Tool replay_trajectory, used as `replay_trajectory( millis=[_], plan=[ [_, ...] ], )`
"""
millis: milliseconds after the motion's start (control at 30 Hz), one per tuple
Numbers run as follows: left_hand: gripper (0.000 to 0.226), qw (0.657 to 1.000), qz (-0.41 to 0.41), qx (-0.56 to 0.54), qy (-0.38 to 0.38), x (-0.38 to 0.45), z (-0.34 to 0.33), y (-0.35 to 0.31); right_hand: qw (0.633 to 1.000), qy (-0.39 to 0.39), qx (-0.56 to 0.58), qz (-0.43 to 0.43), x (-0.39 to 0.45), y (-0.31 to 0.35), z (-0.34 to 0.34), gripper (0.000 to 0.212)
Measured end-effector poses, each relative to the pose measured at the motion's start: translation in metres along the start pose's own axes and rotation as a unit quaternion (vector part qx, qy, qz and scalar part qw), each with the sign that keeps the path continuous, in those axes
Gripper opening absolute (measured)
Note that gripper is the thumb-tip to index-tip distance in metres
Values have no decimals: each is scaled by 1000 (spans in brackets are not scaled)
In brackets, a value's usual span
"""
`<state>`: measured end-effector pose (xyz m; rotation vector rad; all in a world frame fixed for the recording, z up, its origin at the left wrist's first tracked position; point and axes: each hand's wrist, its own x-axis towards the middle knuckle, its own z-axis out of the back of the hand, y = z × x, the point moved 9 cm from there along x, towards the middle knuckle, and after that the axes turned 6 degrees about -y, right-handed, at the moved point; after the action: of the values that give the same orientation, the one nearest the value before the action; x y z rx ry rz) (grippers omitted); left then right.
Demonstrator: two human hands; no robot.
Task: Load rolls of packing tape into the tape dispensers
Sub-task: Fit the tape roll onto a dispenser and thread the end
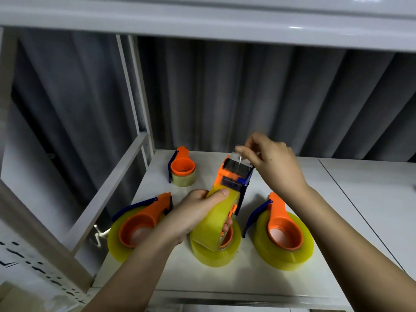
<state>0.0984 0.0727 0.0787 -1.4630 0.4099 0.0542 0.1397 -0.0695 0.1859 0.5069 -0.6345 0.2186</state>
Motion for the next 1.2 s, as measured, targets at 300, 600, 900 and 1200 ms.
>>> replay_trajectory(
  millis=[300, 600, 900, 1200],
  plan=[
    [14, 999, 11, 13, 37, -5, -8, 1, 995, 3, 79, -55, 5, -10, -2, 25],
    [44, 998, 1, 37, -60, 0, 5, 2, 986, 54, 127, -97, 6, -12, -11, 21],
    [32, 1000, 21, 6, -15, 0, 7, 4, 975, 85, 162, -125, 8, -13, -15, 19],
    [21, 999, 21, -16, -48, -4, 8, 4, 949, 145, 234, -155, 14, -12, -18, 18]
  ],
)
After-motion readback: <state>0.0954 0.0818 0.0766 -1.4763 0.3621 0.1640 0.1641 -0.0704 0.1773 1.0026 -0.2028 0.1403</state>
